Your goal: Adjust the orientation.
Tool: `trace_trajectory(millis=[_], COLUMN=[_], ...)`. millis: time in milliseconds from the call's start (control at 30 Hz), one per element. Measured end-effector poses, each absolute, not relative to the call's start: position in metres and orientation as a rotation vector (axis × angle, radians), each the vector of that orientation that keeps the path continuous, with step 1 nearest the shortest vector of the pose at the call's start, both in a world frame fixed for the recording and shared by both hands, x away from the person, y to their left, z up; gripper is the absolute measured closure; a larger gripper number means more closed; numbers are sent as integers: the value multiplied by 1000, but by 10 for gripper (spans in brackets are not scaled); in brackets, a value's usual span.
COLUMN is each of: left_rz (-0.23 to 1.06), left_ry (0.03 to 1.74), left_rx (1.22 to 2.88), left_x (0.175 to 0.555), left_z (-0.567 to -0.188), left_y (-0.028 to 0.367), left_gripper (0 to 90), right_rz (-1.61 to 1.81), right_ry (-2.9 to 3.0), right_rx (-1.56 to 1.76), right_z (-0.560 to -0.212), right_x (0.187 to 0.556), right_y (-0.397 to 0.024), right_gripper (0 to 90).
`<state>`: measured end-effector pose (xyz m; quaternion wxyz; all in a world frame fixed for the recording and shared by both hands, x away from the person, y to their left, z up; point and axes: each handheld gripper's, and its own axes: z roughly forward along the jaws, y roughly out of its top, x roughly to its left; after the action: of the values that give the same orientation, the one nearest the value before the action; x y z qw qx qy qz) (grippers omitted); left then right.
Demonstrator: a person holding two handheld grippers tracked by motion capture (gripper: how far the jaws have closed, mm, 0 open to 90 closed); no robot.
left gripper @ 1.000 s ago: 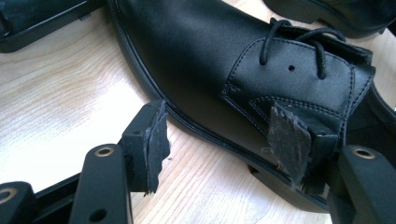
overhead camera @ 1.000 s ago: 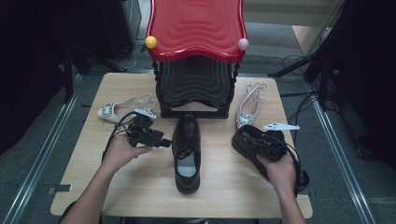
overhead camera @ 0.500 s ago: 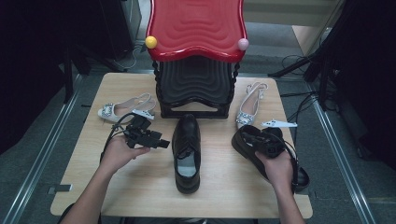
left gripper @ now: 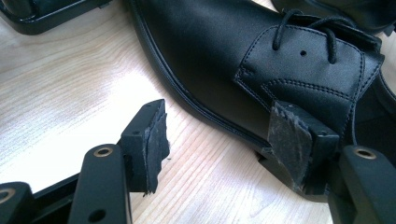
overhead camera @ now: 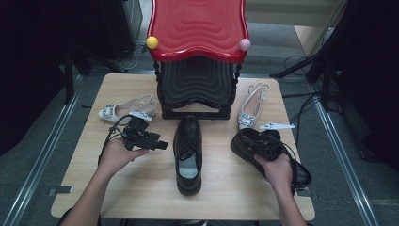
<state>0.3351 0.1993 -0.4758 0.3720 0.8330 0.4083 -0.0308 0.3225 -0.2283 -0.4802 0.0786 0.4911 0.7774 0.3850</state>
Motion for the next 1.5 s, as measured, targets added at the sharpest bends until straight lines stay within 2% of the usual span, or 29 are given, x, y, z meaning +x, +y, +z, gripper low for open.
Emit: trace_trajectory(millis=[567,1500], left_rz=[-72,-77], left_ry=[1036,1002], left_rx=[2128,2127], left_x=[338,350], left_z=[-474,-471], left_y=[200,190], left_gripper=[380,380], right_rz=[1181,1215], right_ry=[2467,2623], right_rx=[1366,1236], right_z=[-481,-481], right_x=[302,266], right_y=[-203,-186], right_gripper=[900,900])
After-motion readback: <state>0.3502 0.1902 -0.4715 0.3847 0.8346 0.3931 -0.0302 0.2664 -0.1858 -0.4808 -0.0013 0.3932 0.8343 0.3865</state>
